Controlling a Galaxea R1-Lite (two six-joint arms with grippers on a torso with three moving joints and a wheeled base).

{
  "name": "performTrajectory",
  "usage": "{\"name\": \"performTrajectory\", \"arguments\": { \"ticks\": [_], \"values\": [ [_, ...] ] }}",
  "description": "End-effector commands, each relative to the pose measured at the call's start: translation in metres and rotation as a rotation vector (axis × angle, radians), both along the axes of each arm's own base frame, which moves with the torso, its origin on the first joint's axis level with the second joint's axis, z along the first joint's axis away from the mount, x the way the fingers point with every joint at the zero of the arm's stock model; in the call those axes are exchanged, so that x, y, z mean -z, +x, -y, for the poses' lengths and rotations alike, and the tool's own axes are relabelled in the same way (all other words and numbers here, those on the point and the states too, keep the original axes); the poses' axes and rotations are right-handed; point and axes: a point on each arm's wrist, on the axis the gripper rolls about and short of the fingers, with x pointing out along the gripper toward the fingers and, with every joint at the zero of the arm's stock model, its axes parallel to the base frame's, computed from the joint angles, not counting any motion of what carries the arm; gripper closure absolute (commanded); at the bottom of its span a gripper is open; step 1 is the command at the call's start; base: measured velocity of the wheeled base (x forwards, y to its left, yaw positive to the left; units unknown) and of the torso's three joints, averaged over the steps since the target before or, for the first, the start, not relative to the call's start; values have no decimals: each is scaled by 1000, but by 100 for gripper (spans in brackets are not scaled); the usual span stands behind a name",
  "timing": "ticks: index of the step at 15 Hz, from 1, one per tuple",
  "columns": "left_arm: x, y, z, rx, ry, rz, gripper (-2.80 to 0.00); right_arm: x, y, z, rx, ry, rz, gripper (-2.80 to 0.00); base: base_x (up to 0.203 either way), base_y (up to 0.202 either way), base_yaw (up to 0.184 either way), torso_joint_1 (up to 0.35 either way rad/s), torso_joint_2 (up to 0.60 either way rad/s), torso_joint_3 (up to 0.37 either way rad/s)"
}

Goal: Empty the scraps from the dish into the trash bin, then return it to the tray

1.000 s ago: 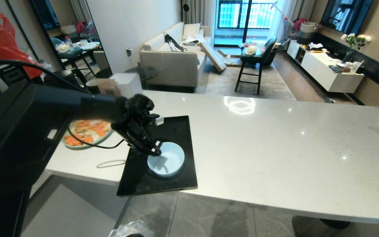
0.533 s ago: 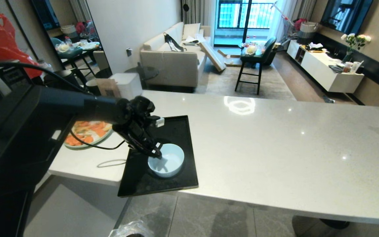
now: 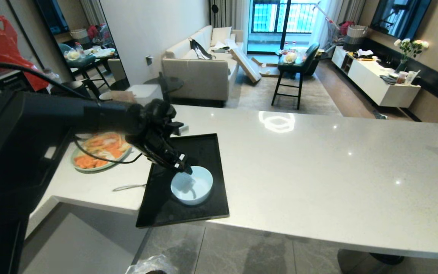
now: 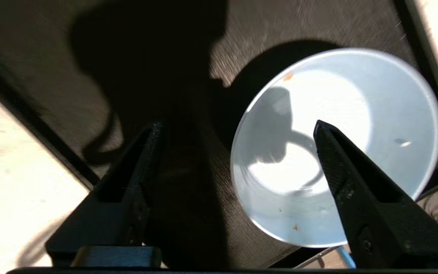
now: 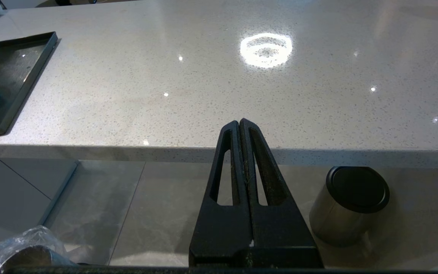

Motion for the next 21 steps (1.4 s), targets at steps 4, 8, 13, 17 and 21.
{"name": "performTrajectory", "arguments": {
  "ticks": [4, 8, 13, 17, 21],
  "values": [
    [-72, -32, -15, -49, -78, 176, -280, 0, 0, 0, 0, 1, 1, 0, 0, 0, 0, 0, 0, 0],
    [-97, -75, -34, -109, -130, 266, -280, 0, 0, 0, 0, 1, 1, 0, 0, 0, 0, 0, 0, 0],
    [-109, -143, -72, -182, -138, 320, 0, 0, 0, 0, 0, 1, 1, 0, 0, 0, 0, 0, 0, 0],
    [-107, -207, -104, -263, -138, 350, 0, 0, 0, 0, 0, 1, 1, 0, 0, 0, 0, 0, 0, 0],
    [-96, -274, -129, -373, -133, 418, 0, 0, 0, 0, 0, 1, 1, 0, 0, 0, 0, 0, 0, 0]
  ]
}}
